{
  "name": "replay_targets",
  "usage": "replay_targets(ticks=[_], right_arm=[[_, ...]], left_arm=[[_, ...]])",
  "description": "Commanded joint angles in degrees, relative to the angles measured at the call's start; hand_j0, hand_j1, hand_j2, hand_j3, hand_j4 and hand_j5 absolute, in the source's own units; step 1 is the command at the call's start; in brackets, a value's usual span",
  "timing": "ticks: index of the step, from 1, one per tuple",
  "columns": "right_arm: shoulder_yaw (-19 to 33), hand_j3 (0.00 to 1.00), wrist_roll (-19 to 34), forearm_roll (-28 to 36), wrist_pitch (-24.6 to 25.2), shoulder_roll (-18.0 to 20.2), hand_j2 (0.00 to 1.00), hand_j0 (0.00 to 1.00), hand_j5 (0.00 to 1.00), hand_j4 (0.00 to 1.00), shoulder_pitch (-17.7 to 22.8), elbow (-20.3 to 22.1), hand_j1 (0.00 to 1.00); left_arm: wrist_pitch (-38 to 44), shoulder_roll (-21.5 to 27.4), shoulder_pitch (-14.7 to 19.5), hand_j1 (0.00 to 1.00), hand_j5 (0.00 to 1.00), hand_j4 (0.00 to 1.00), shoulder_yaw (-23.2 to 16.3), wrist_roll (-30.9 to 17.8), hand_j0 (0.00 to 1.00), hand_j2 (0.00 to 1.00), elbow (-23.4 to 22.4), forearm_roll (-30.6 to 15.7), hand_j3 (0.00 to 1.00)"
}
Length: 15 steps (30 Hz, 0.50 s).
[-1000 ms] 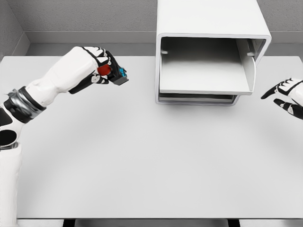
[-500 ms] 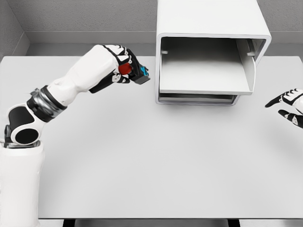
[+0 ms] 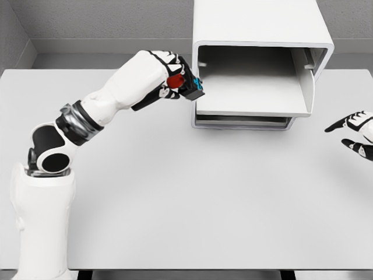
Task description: Slide open multi-storey tabletop storage cabinets and put open load switch and slide close multi-storey tabletop storage cabinets
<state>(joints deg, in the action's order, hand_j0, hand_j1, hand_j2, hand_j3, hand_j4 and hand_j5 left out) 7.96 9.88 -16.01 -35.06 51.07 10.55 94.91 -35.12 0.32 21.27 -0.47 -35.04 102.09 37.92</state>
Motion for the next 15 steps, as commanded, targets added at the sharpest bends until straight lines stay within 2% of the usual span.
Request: replay_targets(ticks=[1,5,15], right_arm=[[-0.05,0.61,-0.04,0.46,0.06,-0.09,0.61,0.61,0.61,0.61,0.00,0.02,0.61],[-0.23,0.62,-0.13,0.46,0.06,-0.18,0.62,0.62,0.62,0.62,0.26,0.10,0.62],[-0.31,0.62,-0.04,0.46,0.06,-0.36,0.62,0.62,0.62,0.62,0.44,0.02,0.62]], left_arm=[[0.12,-0.32,0.00,0.34,0.34,0.34,-0.06,0.04,0.34,0.34,-0.40,1.99,0.34],[0.12,-0.32,0.88,0.34,0.34,0.34,-0.15,0.04,0.34,0.34,-1.80,4.18,0.34],[0.12,-0.32,1.58,0.34,0.34,0.34,-3.57,0.04,0.34,0.34,-1.19,4.09,0.34]])
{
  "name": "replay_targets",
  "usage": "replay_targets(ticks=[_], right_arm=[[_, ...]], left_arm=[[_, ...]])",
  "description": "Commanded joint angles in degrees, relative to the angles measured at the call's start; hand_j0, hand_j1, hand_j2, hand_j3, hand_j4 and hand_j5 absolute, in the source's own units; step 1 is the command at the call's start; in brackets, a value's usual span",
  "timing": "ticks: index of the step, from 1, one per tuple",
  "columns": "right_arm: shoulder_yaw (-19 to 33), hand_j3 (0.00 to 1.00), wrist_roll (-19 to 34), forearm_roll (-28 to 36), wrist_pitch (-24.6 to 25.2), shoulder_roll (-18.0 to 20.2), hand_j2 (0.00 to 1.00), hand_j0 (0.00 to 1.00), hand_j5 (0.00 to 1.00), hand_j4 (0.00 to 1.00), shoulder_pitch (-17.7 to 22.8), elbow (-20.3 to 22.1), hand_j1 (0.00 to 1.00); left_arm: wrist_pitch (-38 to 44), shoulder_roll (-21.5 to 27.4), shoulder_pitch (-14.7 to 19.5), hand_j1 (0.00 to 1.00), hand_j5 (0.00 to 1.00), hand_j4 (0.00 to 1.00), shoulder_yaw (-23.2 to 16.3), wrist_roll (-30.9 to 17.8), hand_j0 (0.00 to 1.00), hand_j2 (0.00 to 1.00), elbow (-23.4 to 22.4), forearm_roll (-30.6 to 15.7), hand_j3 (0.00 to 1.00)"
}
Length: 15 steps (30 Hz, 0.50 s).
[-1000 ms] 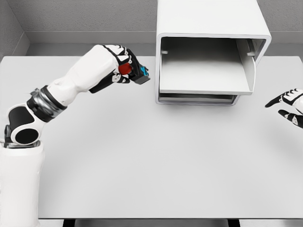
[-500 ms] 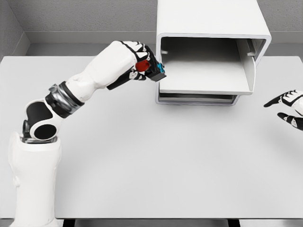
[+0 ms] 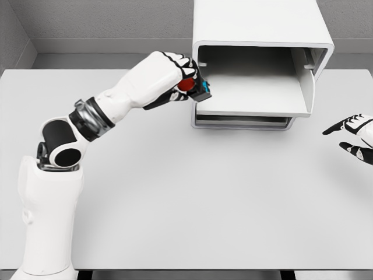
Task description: Slide open multi-storey tabletop storage cabinets and put open load switch and slide close multi-storey tabletop storage cabinets
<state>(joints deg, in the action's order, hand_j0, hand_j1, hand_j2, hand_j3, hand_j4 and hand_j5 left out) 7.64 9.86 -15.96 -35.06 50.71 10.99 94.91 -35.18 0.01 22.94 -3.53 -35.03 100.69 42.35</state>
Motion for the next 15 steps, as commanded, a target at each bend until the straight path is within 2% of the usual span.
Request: replay_targets(ticks=[1,8,10,11,14,15], right_arm=[[-0.08,0.62,-0.02,0.41,0.06,0.00,0.62,0.62,0.62,0.62,0.00,0.10,0.62],[-0.26,0.62,0.16,0.06,0.06,-2.81,0.62,0.62,0.62,0.62,0.09,0.10,0.62],[-0.26,0.66,0.16,-0.12,0.06,-2.98,0.66,0.66,0.66,0.66,0.61,-0.08,0.66],[-0.26,0.66,0.16,-0.12,0.06,-4.21,0.66,0.66,0.66,0.66,0.62,0.01,0.66],[-0.43,0.66,0.25,-0.21,0.06,-4.74,0.66,0.66,0.66,0.66,0.88,-0.08,0.66],[-0.70,0.66,0.33,-0.21,0.06,-6.32,0.66,0.66,0.66,0.66,0.88,-0.17,0.66]], left_arm=[[0.18,-0.01,0.00,0.34,0.34,0.34,-0.78,0.03,0.34,0.34,0.20,-0.34,0.34],[0.18,-0.01,1.23,0.34,0.34,0.34,-2.45,0.03,0.34,0.34,-0.50,-0.16,0.34],[0.18,-0.01,2.46,0.34,0.34,0.34,-2.80,0.03,0.34,0.34,-2.34,-0.16,0.34],[0.18,-0.01,3.08,0.34,0.34,0.34,-2.80,0.03,0.34,0.34,-3.05,-0.25,0.34],[0.18,-0.01,4.13,0.34,0.34,0.34,-3.24,0.03,0.34,0.34,-4.36,-0.16,0.34],[0.18,-0.01,4.13,0.34,0.34,0.34,-3.77,0.03,0.34,0.34,-4.45,-0.16,0.34]])
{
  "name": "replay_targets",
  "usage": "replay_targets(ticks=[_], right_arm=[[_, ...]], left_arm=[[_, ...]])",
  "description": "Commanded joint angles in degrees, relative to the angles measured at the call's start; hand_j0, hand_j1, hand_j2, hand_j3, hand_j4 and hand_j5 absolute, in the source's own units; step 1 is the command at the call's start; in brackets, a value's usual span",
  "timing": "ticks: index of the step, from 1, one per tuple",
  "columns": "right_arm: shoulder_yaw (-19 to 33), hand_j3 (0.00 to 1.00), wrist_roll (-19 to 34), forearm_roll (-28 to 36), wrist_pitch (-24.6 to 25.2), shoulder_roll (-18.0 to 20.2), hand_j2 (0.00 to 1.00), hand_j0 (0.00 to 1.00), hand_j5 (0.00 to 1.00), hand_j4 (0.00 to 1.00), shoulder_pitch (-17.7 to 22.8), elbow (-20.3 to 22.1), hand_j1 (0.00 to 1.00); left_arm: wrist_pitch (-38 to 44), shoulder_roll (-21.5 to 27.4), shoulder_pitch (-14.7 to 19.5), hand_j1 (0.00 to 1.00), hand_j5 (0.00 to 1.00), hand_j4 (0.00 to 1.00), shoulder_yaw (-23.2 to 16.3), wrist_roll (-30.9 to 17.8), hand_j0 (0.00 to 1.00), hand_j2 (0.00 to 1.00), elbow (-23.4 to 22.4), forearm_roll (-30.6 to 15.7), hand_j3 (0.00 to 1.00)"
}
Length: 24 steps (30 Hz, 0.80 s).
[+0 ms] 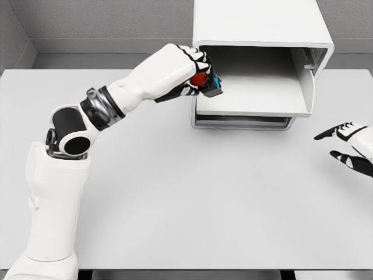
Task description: Slide open multi-storey tabletop storage cabinets and put open load switch and slide close multi-storey tabletop storage cabinets
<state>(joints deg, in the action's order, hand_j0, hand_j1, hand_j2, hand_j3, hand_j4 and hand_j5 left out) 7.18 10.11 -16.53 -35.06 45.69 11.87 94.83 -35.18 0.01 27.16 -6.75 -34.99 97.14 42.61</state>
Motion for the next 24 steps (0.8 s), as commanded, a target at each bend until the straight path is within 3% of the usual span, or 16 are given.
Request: replay_targets(ticks=[1,13,24], right_arm=[[-0.15,0.66,0.17,0.27,0.06,-2.01,0.66,0.66,0.66,0.66,0.00,0.01,0.66],[-2.00,0.66,0.26,-1.13,0.06,-5.61,0.66,0.66,0.66,0.66,0.00,-0.17,0.66],[-2.53,0.66,0.17,-1.13,0.06,-5.70,0.66,0.66,0.66,0.66,0.09,-0.08,0.66]], left_arm=[[0.18,-0.01,0.00,0.34,0.34,0.34,-1.16,-0.01,0.34,0.34,-0.89,-0.42,0.34],[0.18,-0.01,3.43,0.34,0.34,0.34,-8.19,-0.01,0.34,0.34,-2.83,-0.42,0.34],[0.18,-0.01,5.01,0.34,0.34,0.34,-8.63,-0.01,0.34,0.34,-2.74,-0.42,0.34]])
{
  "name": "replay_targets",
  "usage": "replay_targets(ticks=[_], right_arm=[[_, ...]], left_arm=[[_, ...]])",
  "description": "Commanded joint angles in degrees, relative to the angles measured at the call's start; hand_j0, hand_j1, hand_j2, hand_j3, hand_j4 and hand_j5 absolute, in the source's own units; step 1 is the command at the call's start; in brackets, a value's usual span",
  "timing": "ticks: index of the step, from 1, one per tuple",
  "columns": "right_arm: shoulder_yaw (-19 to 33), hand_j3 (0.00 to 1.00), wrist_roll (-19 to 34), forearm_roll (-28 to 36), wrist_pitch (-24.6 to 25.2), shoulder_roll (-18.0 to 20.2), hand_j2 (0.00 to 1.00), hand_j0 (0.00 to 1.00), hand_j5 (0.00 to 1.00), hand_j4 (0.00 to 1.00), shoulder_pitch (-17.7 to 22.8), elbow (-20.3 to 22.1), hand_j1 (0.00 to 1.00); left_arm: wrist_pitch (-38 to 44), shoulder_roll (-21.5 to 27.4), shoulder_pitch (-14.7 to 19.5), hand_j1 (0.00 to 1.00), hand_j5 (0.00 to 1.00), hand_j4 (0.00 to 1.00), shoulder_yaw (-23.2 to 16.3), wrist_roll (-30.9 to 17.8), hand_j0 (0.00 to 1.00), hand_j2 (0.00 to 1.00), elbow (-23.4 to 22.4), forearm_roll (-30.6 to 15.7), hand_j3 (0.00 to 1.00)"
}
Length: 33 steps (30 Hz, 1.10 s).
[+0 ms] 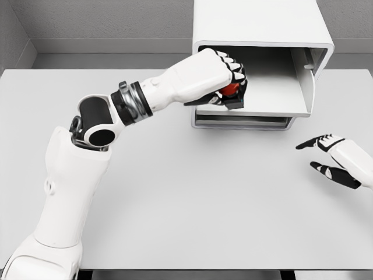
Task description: Slide open multi-storey tabletop storage cabinets and put open load switch and slide close multi-storey tabletop storage cabinets
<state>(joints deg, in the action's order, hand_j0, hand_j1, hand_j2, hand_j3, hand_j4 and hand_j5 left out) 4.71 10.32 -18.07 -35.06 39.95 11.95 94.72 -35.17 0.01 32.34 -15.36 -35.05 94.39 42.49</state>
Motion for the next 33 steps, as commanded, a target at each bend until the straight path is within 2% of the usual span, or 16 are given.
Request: replay_targets(ticks=[1,6,8,13,25,33], right_arm=[[-0.05,0.66,-0.03,0.41,0.06,0.04,0.66,0.66,0.66,0.66,-0.09,0.11,0.66],[-0.05,0.66,-0.03,0.41,0.06,0.04,0.66,0.66,0.66,0.66,-0.09,0.11,0.66],[-0.05,0.66,-0.03,0.41,0.06,0.04,0.66,0.66,0.66,0.66,-0.09,0.03,0.66],[-0.23,0.66,-0.03,0.41,0.06,0.04,0.66,0.66,0.66,0.66,-0.09,0.11,0.66],[-0.67,0.66,-0.03,0.41,0.06,-0.48,0.66,0.66,0.66,0.66,-0.09,0.03,0.66],[-0.67,0.66,-0.03,0.41,0.06,-0.57,0.66,0.66,0.66,0.66,-0.09,0.11,0.66]], left_arm=[[0.17,-0.01,0.09,0.34,0.34,0.34,-0.02,0.05,0.34,0.34,0.00,-0.31,0.34],[0.17,-0.01,0.79,0.34,0.34,0.34,-0.02,0.05,0.34,0.34,-0.17,1.36,0.34],[0.17,-0.01,1.76,0.34,0.34,0.34,-0.11,0.05,0.34,0.34,-2.20,1.80,0.34],[0.17,-0.01,3.08,0.34,0.34,0.34,-1.16,0.05,0.34,0.34,-4.04,1.80,0.34],[0.17,-0.01,3.52,0.34,0.34,0.34,-1.69,0.05,0.34,0.34,-4.22,2.59,0.34],[0.17,-0.01,3.69,0.34,0.34,0.34,-1.60,0.05,0.34,0.34,-5.89,2.59,0.34]])
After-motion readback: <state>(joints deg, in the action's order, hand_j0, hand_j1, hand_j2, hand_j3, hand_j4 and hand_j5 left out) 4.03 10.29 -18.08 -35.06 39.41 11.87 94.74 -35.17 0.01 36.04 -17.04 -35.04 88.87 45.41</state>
